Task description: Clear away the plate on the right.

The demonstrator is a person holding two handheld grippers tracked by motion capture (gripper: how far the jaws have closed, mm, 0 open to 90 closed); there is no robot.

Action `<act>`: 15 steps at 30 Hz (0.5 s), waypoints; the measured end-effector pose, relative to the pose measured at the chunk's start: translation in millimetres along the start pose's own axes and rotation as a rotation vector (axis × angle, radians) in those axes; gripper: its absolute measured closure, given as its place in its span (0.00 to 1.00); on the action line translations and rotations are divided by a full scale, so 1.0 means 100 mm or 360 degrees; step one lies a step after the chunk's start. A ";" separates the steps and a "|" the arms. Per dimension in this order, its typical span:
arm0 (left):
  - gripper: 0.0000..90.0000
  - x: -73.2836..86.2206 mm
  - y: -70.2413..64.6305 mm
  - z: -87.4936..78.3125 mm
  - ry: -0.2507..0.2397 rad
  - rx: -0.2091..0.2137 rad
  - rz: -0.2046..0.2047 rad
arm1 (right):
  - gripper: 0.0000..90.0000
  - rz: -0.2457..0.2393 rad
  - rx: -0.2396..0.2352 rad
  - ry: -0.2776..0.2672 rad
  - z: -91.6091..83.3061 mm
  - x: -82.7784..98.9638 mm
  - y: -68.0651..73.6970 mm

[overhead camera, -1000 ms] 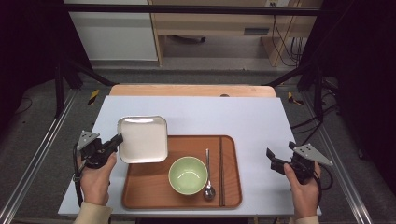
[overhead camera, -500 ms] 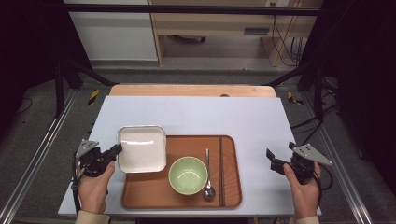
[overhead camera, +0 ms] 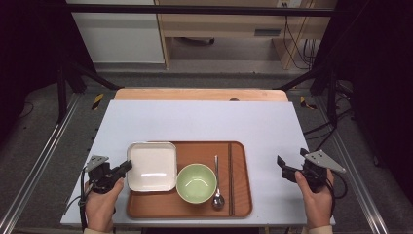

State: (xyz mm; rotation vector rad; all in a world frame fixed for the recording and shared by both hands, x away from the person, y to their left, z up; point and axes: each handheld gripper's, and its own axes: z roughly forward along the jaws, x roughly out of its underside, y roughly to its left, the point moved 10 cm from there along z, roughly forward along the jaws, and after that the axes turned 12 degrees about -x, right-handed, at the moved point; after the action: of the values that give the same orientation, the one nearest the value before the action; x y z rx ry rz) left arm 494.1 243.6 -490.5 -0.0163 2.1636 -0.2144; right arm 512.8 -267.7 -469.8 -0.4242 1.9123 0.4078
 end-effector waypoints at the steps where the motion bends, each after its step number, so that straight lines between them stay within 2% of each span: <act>1: 0.99 0.00 0.00 0.00 0.0002 0.0000 0.0004 | 0.12 0.0011 -0.0001 0.0002 0.00 0.00 0.00; 15: 0.98 0.08 0.02 0.08 0.0063 -0.0013 -0.0024 | 0.12 -0.0001 -0.0016 0.0026 0.03 0.03 0.02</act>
State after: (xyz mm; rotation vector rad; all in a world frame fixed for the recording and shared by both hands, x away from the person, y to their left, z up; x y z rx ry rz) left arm 496.7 243.6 -501.8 -0.0333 2.2042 -0.2166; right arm 513.2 -264.9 -473.1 -0.4357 1.9267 0.4147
